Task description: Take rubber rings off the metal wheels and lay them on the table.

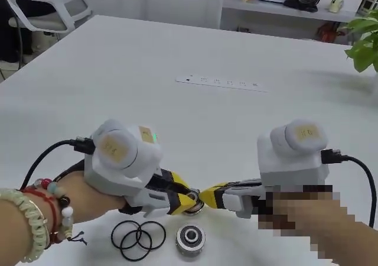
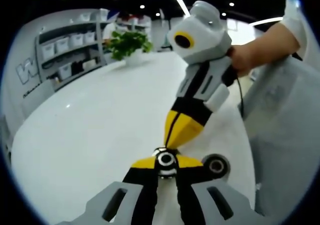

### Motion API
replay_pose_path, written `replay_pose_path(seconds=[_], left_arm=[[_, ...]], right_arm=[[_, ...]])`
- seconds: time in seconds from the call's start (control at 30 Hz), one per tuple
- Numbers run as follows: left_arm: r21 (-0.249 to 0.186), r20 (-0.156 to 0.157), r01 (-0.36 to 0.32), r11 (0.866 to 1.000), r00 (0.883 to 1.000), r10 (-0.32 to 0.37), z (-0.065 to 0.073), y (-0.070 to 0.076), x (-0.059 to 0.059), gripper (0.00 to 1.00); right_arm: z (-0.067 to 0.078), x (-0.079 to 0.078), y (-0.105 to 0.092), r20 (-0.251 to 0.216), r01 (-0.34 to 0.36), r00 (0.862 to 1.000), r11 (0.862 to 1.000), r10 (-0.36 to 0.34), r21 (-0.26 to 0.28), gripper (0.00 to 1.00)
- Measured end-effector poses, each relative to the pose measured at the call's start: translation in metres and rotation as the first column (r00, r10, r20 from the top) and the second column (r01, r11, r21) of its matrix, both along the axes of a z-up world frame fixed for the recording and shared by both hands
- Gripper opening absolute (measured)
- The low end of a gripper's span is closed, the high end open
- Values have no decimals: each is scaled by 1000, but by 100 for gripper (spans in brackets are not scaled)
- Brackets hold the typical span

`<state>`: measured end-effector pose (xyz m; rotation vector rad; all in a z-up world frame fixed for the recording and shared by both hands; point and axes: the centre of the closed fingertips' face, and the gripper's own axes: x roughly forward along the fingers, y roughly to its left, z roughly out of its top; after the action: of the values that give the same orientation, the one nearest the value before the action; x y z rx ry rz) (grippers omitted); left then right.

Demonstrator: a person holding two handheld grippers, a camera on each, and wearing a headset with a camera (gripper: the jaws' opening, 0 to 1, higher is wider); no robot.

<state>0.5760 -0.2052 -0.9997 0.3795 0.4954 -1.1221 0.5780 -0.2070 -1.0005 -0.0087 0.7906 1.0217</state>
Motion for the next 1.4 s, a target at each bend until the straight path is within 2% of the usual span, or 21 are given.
replay_pose_path(seconds=[0.27,0.33,0.4,0.47,0.5,0.73,0.77,0.8,0.87,0.93,1.07,1.23,1.37,1.4], left_arm=[[-6,-3,-3,1000,1000,3,0,0,0,13],[-9,-3,-5,1000,1000,5,0,0,0,13],[-10,-3,-6,1000,1000,6,0,-1,0,13],[-12,-4,-9,1000,1000,9,0,-1,1,13],[-14,-4,-9,1000,1000,9,0,-1,1,13],[-17,6,-5,1000,1000,5,-1,-1,0,13],[-19,-2,-7,1000,1000,7,-1,-2,0,14],[-16,-12,-12,1000,1000,12,0,-2,1,14],[-1,-7,-6,1000,1000,6,-1,-3,0,14],[18,-15,-1,1000,1000,2,0,-3,0,14],[33,-8,7,999,1000,-7,8,0,1,19],[-11,2,-13,1000,1000,13,32,4,5,25],[-31,23,-22,999,999,23,50,8,4,34],[-46,31,-18,999,999,20,59,8,3,36]], right_arm=[[2,-3,5,6,-19,1000,1000,19,11,0],[4,-4,9,15,-34,999,999,34,23,0],[11,-3,15,35,-47,998,997,45,57,0],[7,0,12,49,-36,998,999,35,13,0],[5,0,12,43,-30,999,1000,30,7,0],[3,1,7,26,-16,1000,1000,16,4,0],[3,1,8,27,-16,1000,1000,16,4,0],[3,1,8,29,-17,999,1000,17,3,0],[3,1,8,35,-21,999,1000,21,0,0],[4,2,8,35,-19,999,1000,19,2,0],[9,5,8,40,-4,999,1000,3,18,0],[20,10,8,47,22,999,998,-24,54,0],[24,12,9,50,25,998,997,-28,68,0],[25,12,9,52,23,998,997,-27,70,0]])
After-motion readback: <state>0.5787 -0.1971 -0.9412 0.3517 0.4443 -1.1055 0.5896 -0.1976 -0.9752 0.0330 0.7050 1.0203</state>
